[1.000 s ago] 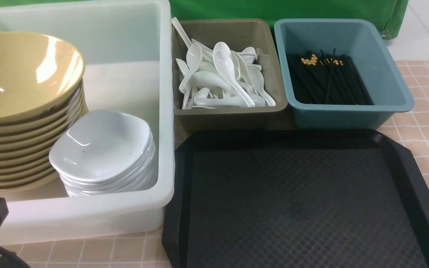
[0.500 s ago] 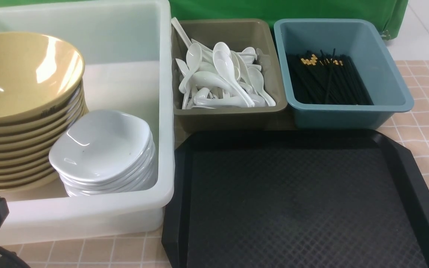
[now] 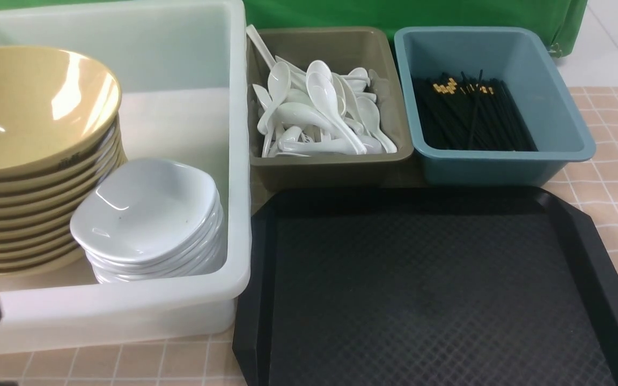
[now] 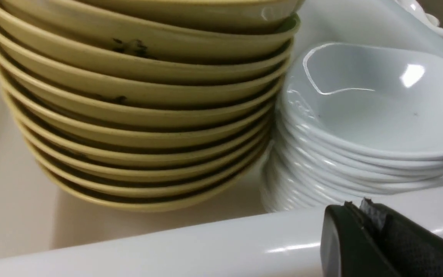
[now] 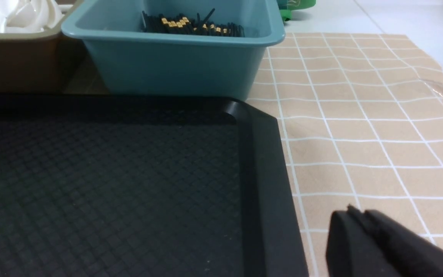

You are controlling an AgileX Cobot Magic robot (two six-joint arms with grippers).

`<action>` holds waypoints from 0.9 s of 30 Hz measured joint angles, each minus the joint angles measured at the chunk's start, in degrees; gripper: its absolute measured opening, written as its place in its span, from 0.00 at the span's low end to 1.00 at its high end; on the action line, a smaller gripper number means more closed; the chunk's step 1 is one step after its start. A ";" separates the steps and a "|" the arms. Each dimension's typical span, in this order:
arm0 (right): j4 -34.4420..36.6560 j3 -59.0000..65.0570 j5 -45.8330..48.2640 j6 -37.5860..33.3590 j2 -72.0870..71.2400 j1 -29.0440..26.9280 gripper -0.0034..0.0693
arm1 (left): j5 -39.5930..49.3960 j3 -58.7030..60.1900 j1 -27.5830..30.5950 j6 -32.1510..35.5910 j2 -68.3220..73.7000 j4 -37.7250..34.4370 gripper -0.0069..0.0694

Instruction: On brown table put chopsticks spoon bowls plates into blue grey white boxes.

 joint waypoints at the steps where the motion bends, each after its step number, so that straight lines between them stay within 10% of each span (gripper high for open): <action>1: 0.00 0.00 0.00 0.00 0.00 0.00 0.15 | -2.20 2.19 -0.32 -1.91 -3.86 1.51 0.09; 27: 0.00 -0.06 0.24 0.04 -0.05 0.00 0.17 | -11.48 17.99 -6.56 -3.67 -10.36 3.58 0.09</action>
